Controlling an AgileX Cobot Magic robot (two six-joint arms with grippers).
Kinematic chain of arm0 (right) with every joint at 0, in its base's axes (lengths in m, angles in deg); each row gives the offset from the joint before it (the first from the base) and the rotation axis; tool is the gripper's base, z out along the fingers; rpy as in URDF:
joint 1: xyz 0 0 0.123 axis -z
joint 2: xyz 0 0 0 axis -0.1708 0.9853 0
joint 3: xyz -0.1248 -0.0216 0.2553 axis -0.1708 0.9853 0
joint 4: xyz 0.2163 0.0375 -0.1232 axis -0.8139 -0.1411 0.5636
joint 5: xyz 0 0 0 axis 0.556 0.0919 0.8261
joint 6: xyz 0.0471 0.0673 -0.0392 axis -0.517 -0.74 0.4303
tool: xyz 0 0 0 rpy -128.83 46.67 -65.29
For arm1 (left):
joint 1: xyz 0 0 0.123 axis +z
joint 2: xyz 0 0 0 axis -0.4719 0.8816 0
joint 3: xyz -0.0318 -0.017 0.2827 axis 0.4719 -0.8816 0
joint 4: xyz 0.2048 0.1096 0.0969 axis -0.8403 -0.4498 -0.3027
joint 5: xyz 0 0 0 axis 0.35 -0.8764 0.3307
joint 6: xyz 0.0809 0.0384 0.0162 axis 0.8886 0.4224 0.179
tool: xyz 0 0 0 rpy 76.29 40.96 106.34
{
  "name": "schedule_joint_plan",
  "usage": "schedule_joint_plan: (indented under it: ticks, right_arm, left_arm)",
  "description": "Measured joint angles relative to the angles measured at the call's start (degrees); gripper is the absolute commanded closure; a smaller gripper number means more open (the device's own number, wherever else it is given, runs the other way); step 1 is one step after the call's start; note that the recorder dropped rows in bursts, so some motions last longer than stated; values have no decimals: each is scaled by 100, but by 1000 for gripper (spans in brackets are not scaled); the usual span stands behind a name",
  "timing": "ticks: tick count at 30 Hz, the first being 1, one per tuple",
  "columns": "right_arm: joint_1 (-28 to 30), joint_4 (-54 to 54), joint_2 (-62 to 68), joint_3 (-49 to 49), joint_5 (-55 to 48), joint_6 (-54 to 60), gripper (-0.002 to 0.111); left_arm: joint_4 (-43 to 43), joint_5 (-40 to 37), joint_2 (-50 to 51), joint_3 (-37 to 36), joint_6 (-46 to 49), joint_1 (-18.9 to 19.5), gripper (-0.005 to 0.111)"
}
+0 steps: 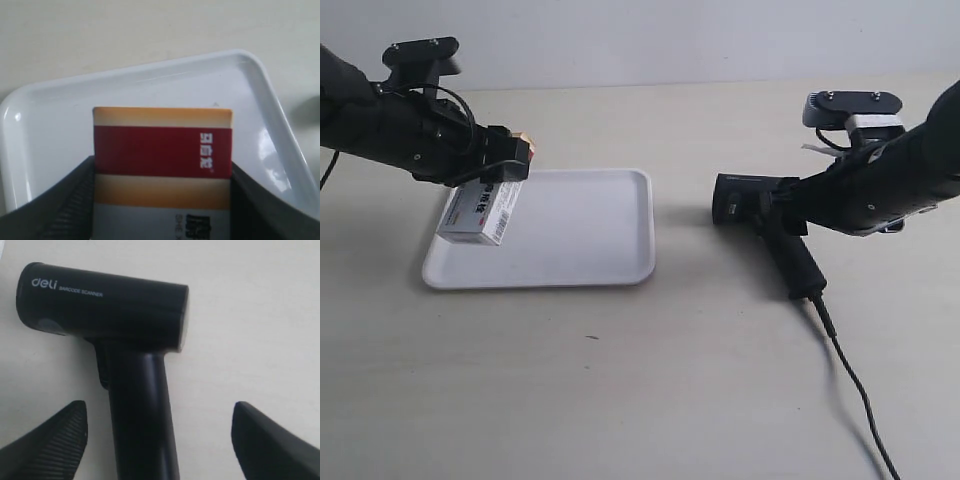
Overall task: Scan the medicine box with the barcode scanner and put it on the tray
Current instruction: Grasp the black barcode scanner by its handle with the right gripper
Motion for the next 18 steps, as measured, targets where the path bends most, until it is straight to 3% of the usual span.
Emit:
schedule_joint_plan:
  ticks: [6,18]
  right_arm:
    - [0,54,574,-610,-378,225,31]
    - [0,-19,906,-654,-125,458,31]
  left_arm:
    - [0,0,0,0,0,0,106]
    - [0,0,0,0,0,0,106]
